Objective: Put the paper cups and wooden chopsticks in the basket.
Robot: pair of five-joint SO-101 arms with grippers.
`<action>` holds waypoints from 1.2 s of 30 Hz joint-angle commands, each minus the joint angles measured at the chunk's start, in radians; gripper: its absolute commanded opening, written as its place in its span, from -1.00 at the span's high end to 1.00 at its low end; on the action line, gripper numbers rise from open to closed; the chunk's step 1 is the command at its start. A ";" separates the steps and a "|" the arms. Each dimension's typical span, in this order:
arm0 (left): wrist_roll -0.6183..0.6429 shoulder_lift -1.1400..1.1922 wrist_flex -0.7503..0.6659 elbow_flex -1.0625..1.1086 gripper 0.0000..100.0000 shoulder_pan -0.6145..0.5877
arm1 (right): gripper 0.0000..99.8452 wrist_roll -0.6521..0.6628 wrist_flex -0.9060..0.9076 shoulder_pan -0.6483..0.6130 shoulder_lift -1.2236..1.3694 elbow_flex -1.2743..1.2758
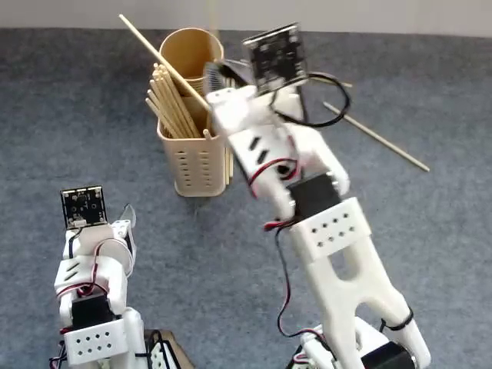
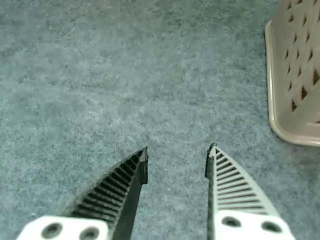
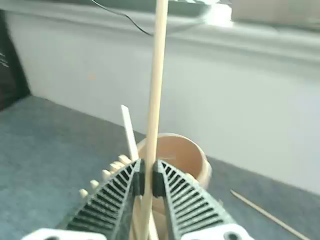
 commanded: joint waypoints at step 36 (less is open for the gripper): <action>-0.061 -0.008 -0.017 -0.002 0.57 0.021 | 0.75 0.153 -0.120 0.030 -0.061 0.340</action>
